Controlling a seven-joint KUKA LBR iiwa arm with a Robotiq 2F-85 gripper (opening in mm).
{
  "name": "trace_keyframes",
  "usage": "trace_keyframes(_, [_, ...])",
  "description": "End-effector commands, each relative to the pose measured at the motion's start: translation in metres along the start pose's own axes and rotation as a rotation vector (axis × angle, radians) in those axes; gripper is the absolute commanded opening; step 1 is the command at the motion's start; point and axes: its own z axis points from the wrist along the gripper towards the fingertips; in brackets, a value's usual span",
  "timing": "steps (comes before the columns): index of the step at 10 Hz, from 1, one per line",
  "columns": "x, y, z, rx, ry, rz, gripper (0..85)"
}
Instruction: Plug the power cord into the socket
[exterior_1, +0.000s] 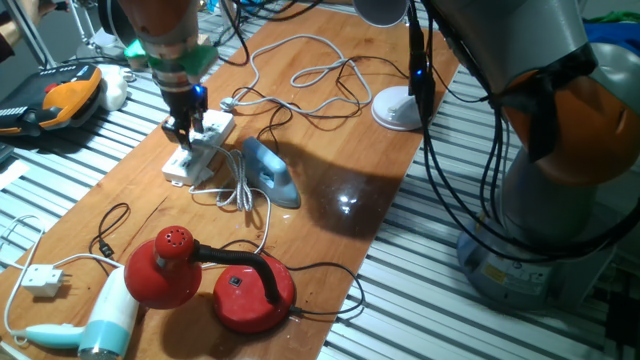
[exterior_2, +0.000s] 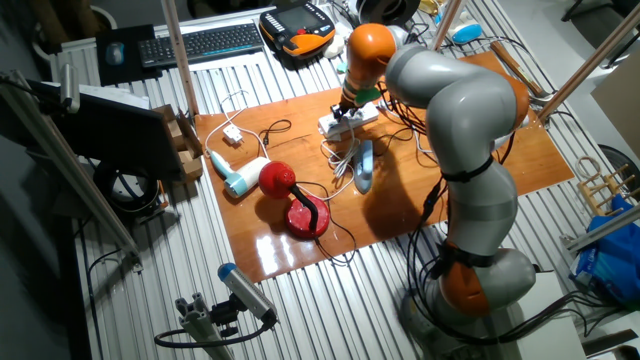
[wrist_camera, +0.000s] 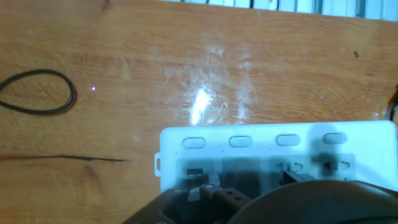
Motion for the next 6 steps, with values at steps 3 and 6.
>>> trace_keyframes(3, [-0.003,-0.013,-0.016,-0.010,-0.016,-0.013,51.0])
trace_keyframes(6, [-0.005,-0.031,-0.024,-0.012,-0.018,-0.031,51.0])
